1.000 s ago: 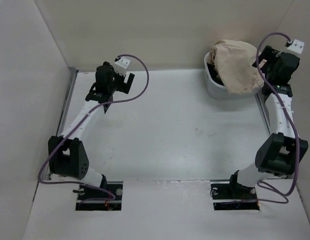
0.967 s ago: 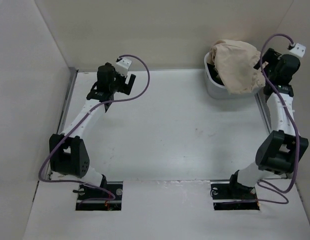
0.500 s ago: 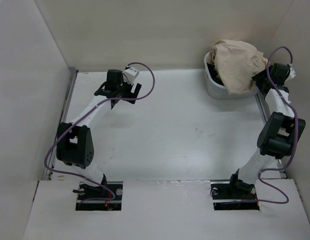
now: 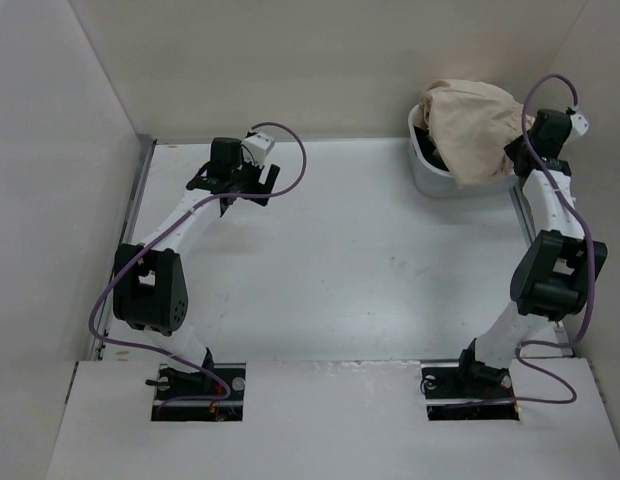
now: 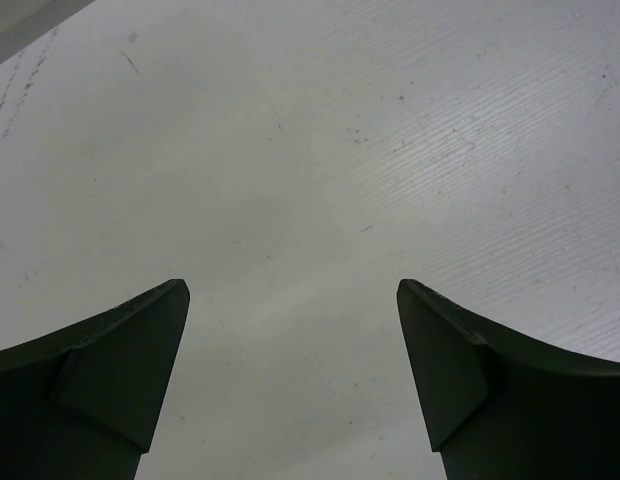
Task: Fold and stack the trousers
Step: Grab the trousers from the pile, then move the trousers to the center of the board, then flatten the trousers out
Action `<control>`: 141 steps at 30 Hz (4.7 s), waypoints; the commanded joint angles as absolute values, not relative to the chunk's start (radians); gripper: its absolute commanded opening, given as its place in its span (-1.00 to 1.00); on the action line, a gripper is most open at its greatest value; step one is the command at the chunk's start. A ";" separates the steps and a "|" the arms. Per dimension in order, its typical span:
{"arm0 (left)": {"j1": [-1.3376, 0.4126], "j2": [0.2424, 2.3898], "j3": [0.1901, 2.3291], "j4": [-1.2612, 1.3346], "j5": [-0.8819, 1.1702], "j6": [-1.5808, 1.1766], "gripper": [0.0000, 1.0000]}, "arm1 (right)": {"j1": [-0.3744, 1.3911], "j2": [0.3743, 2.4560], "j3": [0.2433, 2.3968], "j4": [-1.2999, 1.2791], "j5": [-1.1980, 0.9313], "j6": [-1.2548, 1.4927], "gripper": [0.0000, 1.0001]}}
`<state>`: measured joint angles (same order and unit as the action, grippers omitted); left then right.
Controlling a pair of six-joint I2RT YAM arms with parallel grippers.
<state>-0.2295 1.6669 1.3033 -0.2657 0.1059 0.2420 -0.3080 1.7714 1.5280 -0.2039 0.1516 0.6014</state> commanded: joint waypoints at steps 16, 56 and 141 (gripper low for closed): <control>-0.039 1.224 1.275 -0.275 0.144 0.158 0.84 | 0.792 2.105 2.817 0.487 0.335 -0.127 -0.99; -0.498 1.420 0.959 -0.850 0.258 0.703 0.80 | 0.664 0.683 0.687 0.280 0.888 0.259 -0.91; -0.228 1.373 1.023 -0.494 -0.018 1.046 0.35 | 0.035 0.675 0.477 -0.123 0.175 0.764 -0.95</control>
